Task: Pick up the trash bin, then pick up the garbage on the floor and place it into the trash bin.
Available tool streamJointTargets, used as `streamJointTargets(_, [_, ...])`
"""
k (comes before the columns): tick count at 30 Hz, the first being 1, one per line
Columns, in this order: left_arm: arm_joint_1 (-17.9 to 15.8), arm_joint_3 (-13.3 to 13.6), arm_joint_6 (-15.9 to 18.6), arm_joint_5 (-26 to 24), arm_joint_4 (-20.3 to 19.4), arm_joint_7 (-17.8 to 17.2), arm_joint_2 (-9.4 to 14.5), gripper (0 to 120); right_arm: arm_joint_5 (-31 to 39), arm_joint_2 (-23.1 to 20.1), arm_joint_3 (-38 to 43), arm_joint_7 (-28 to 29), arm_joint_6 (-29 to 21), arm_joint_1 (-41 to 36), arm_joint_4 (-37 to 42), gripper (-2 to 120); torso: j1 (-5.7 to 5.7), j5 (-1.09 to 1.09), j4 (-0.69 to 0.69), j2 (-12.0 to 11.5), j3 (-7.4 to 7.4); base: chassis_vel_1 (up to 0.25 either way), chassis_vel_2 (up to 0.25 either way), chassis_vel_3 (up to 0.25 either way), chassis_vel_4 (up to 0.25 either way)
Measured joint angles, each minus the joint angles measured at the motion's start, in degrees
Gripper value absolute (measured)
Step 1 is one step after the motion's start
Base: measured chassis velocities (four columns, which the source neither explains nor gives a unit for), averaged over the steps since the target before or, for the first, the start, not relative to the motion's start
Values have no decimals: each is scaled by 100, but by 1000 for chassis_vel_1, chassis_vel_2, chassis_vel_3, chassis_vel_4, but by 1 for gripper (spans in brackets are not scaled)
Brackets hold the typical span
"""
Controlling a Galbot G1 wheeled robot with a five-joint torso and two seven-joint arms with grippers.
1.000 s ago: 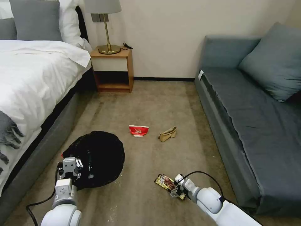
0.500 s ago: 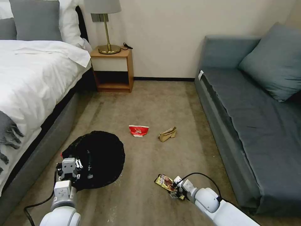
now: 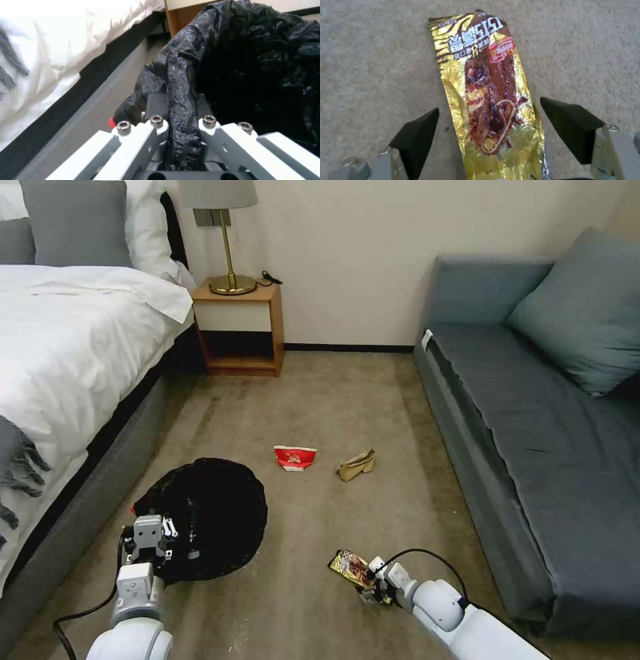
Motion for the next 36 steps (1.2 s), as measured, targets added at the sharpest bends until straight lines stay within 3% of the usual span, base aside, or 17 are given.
streamJointTargets(8, [15, 31, -51, 12, 44, 14, -14, 4, -26, 69, 33, -25, 18, 17, -81, 78, 0, 0, 0, 0, 0, 0, 0, 0, 0])
streamJointTargets(16, [5, 49, -63, 19, 44, 25, -14, 4, -34, 79, 57, -88, 31, 24, -145, 52, 0, 0, 0, 0, 0, 0, 0, 0, 0])
streamJointTargets(23, [16, 43, -73, 18, 39, 31, -7, 4, -51, 98, 82, -116, 50, 15, -155, 51, 0, 0, 0, 0, 0, 0, 0, 0, 0])
streamJointTargets(30, [53, 31, -94, 13, 0, 34, -16, 4, -85, 110, 137, -160, 103, -18, -144, 24, 0, 0, 0, 0, 0, 0, 0, 0, 0])
streamJointTargets(36, [84, 35, -99, 14, -55, 35, -35, 4, -119, 146, 195, -198, 137, -35, -150, 8, 0, 0, 0, 0, 0, 0, 0, 0, 0])
